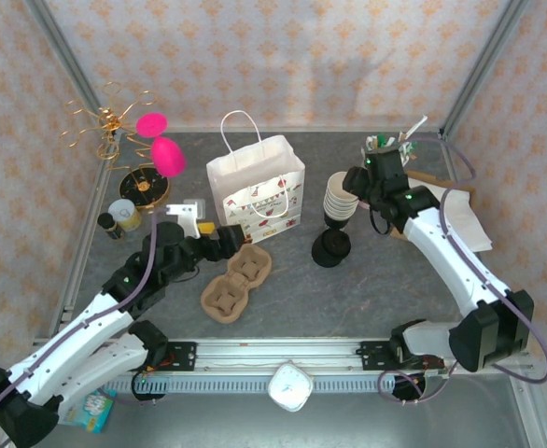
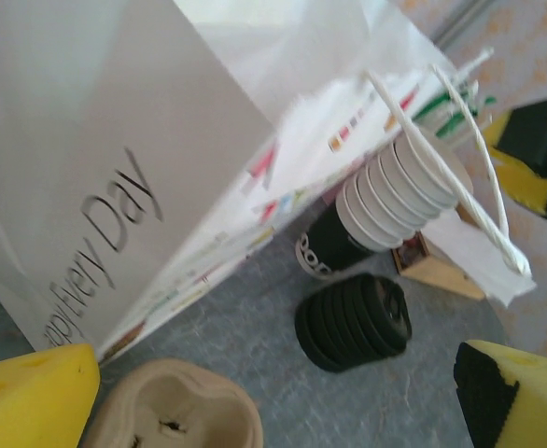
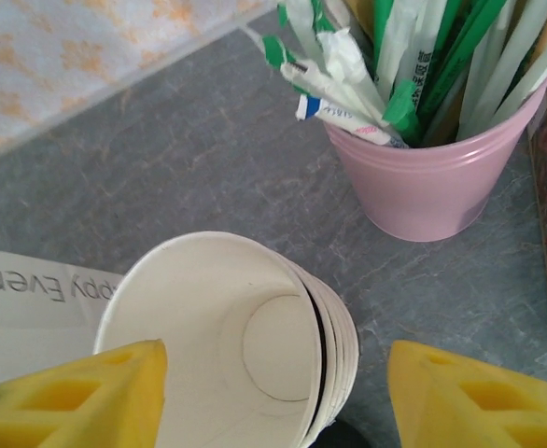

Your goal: Pack the takeout coffee

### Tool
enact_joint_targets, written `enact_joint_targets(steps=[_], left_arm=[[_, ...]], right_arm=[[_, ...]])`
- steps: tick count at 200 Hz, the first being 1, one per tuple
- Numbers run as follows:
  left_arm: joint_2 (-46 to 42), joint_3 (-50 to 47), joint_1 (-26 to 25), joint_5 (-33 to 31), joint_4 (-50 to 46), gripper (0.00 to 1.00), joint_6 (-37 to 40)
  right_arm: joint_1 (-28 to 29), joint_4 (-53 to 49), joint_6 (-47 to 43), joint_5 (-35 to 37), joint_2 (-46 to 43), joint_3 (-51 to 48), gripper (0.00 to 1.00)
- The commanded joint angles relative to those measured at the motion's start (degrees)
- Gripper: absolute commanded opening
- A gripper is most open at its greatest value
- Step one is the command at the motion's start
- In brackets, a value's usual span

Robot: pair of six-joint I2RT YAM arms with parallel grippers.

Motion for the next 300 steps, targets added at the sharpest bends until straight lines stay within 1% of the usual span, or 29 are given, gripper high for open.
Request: enact_joint_targets(steps=[1, 18, 43, 61, 83, 130, 149, 180, 235, 261, 300], left_arm=[[1.19, 1.84, -2.87, -0.83, -0.63, 0.99, 1.76], [2.35, 2.09, -5.11, -2.07, 1.01, 0.99, 1.78], [3.95, 2.39, -6.62, -2.29, 3.02, 0.99, 2.54], [4.58, 2.33, -6.91, -2.38, 3.79, 0.99, 2.94], [5.14, 2.4, -6.99, -2.28, 4.22, 0.99, 3.36], [5.5, 2.22, -7.2, -1.97, 4.79, 0.99, 3.71], [5.53, 2.1, -7.16, -1.92, 5.14, 0.99, 3.75], [5.68, 2.25, -7.29, -1.44, 5.18, 0.99, 3.97], [5.79, 2.78, -7.62, -0.92, 4.96, 0.99, 3.92], [5.83, 3.54, -7.79, -0.82, 4.01, 0.99, 3.72], [5.69, 4.46, -8.04, -0.37, 3.61, 0.99, 3.78]], right_arm=[[0.72, -4.34, -0.71, 2.46, 1.6, 2.38, 0.58], [0.84, -4.49, -1.36, 2.55, 3.32, 2.78, 0.52], [0.89, -4.8, -1.57, 3.05, 5.17, 3.78, 0.43], [0.97, -4.18, -1.74, 2.99, 5.51, 3.3, 0.38], [0.98, -4.51, -2.24, 3.66, 6.33, 3.57, 0.33], [1.05, -5.03, -2.76, 3.12, 7.38, 5.11, 0.2], [1.08, -5.77, -2.84, 2.89, 8.06, 5.77, 0.18], [1.11, -6.0, -3.05, 2.64, 7.73, 6.09, 0.11], [1.12, -5.57, -2.45, 0.86, 7.39, 7.36, 0.01], [1.11, -5.98, -1.84, 0.07, 7.32, 8.8, 0.0], [1.17, -8.15, -1.56, 1.39, 7.65, 12.25, 0.0]])
